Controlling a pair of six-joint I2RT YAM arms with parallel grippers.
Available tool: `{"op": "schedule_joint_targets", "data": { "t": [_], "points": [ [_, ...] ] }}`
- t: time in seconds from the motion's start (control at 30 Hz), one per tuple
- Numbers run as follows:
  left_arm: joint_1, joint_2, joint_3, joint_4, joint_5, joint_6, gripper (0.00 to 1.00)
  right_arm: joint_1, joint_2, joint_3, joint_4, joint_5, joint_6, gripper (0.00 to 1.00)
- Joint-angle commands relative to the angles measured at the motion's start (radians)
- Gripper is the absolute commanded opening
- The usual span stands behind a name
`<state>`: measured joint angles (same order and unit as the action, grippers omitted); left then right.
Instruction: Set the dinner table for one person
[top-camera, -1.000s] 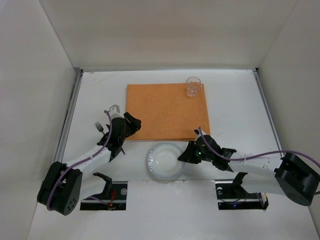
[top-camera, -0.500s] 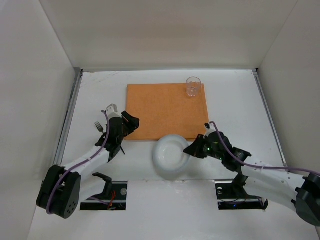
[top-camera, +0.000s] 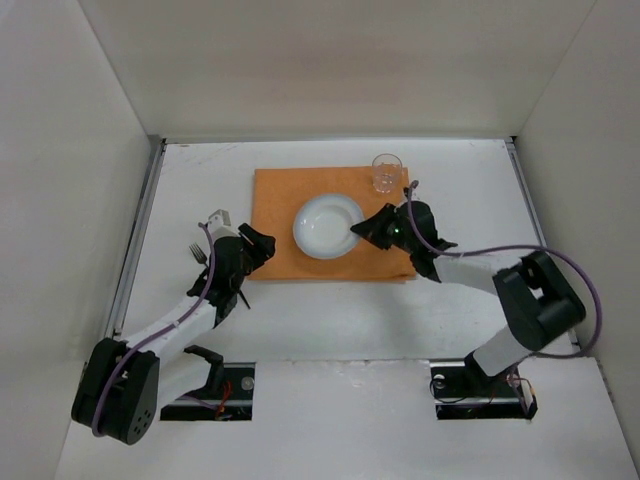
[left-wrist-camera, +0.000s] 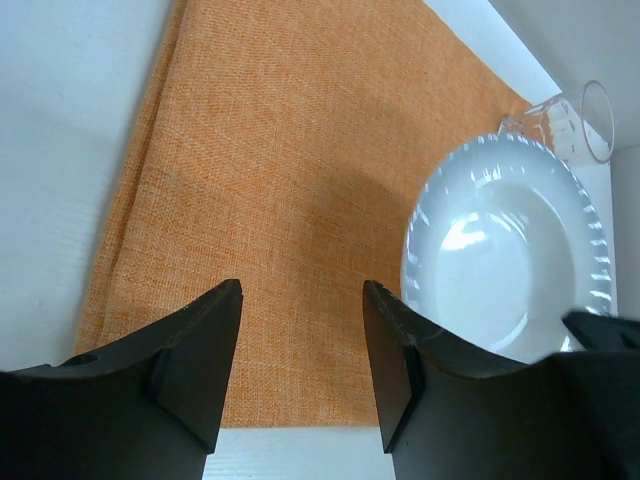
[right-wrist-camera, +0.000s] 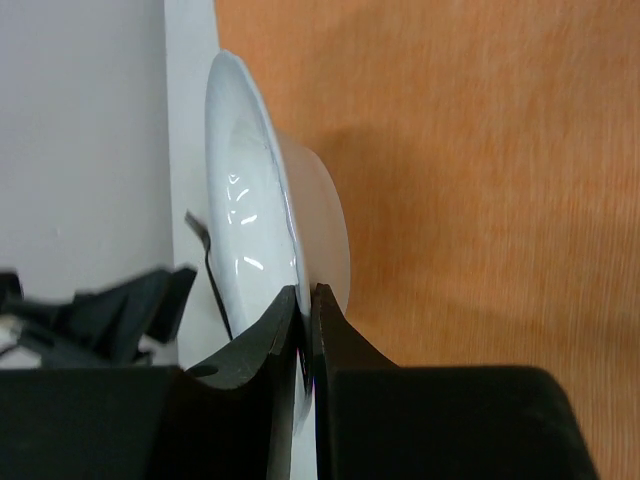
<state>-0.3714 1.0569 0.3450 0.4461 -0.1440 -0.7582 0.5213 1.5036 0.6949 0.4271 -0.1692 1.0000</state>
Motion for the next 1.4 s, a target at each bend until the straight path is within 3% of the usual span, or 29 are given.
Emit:
{"op": "schedule_joint_targets", "data": {
  "t": [0.0, 0.3, 0.53, 0.9, 1.13, 1.23, 1.27, 1.37],
  "points": [
    [-0.002, -0.023, -0.008, 0.031, -0.009, -0.009, 0.49, -0.033, 0.108, 0.119, 0.324, -0.041, 0.109, 0.06],
    [-0.004, 0.014, -0.001, 0.036, -0.011, -0.006, 0.49, -0.037, 0.311, 0.193, 0.404, -0.004, 0.198, 0.07],
    [-0.005, 0.012, 0.000, 0.029, -0.017, -0.007, 0.49, -0.033, 0.319, 0.138, 0.374, 0.062, 0.160, 0.15],
    [-0.004, -0.020, -0.001, 0.008, -0.074, 0.013, 0.48, -0.033, 0.252, 0.106, 0.168, 0.148, 0.069, 0.60],
    [-0.039, -0.078, 0.063, -0.205, -0.238, 0.031, 0.38, 0.002, -0.009, 0.028, -0.080, 0.313, -0.125, 0.75],
    [-0.054, -0.107, 0.094, -0.337, -0.302, 0.042, 0.37, 0.029, -0.101, -0.018, -0.125, 0.339, -0.199, 0.74],
    [-0.060, -0.124, 0.097, -0.381, -0.324, 0.046, 0.37, 0.041, -0.130, -0.035, -0.137, 0.346, -0.225, 0.68],
    [-0.062, -0.176, 0.107, -0.548, -0.377, 0.048, 0.37, 0.076, -0.219, -0.070, -0.180, 0.375, -0.279, 0.28]
  ]
}}
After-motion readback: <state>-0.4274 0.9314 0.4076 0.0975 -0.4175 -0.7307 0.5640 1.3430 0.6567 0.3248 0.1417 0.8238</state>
